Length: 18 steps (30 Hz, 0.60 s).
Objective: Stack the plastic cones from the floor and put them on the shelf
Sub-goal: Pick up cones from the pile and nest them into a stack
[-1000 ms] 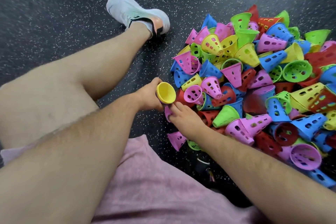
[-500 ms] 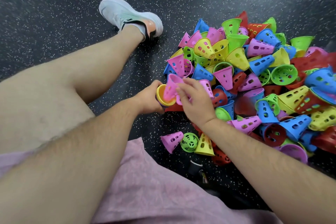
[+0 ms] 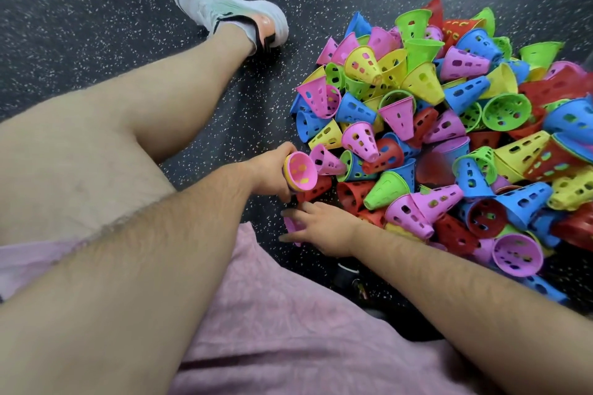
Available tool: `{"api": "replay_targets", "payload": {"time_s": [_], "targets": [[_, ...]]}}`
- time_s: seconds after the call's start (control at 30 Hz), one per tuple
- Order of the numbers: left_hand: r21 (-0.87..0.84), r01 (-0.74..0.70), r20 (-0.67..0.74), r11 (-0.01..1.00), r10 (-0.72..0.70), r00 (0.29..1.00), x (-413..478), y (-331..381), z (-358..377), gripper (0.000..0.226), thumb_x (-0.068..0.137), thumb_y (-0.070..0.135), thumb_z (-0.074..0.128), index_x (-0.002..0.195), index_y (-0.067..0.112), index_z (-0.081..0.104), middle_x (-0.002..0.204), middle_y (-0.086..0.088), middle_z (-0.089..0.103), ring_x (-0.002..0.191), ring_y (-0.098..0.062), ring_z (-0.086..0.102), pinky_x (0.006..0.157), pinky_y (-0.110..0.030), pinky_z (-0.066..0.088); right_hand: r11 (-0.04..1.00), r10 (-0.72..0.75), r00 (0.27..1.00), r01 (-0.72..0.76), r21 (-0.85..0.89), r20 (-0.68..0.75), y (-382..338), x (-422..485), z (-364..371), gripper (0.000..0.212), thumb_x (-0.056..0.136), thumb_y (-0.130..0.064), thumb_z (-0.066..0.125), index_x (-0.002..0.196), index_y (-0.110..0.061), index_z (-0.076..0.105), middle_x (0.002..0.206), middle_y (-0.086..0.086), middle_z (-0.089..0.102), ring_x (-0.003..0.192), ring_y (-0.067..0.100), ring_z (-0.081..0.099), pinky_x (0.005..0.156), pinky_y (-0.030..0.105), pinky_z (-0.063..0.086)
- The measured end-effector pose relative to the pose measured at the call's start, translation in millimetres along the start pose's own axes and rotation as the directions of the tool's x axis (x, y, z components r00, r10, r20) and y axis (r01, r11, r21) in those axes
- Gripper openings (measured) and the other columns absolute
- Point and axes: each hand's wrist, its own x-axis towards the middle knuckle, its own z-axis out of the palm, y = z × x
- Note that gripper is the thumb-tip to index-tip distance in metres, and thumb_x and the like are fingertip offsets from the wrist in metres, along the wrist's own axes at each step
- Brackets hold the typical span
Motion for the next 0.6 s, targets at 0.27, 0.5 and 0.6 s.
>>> {"api": "replay_targets", "payload": {"time_s": [0.27, 0.5, 0.6], "targets": [[-0.129, 0.003, -0.076, 0.992, -0.013, 0.997, 2, -2, -6, 0.077, 0.061, 0.007, 0.092, 0.119, 0.025, 0.042, 0.097, 0.002, 0.065, 0.081, -0.014, 0.062, 0.067, -0.032, 0.053, 0.997, 0.072, 0.904, -0.05, 0.062, -0.421, 10, -25, -29, 0.021, 0.099, -0.026, 0.052, 0.094, -0.009, 0.064, 0.118, 0.021, 0.06, 0.101, 0.037, 0.058, 0.087, 0.043, 0.051], [-0.193, -0.046, -0.144, 0.98, 0.018, 0.989, 9, 23, -13, 0.076, 0.059, 0.022, 0.093, 0.118, 0.027, 0.046, 0.098, 0.002, 0.067, 0.081, -0.014, 0.063, 0.072, -0.036, 0.055, 0.799, 0.601, 0.422, -0.316, 0.511, -0.678, 30, -61, -64, 0.025, 0.101, -0.021, 0.05, 0.1, 0.0, 0.062, 0.118, 0.018, 0.058, 0.109, 0.035, 0.055, 0.097, 0.044, 0.045], [-0.17, -0.079, -0.121, 0.982, 0.059, 0.991, 10, 40, -6, 0.072, 0.058, 0.017, 0.09, 0.115, 0.029, 0.047, 0.099, 0.003, 0.067, 0.087, -0.016, 0.065, 0.077, -0.035, 0.057, 0.755, 0.654, 0.333, -0.343, 0.559, -0.679, 28, -56, -67, 0.026, 0.1, -0.021, 0.051, 0.107, 0.001, 0.064, 0.127, 0.021, 0.055, 0.118, 0.035, 0.053, 0.102, 0.043, 0.044]]}}
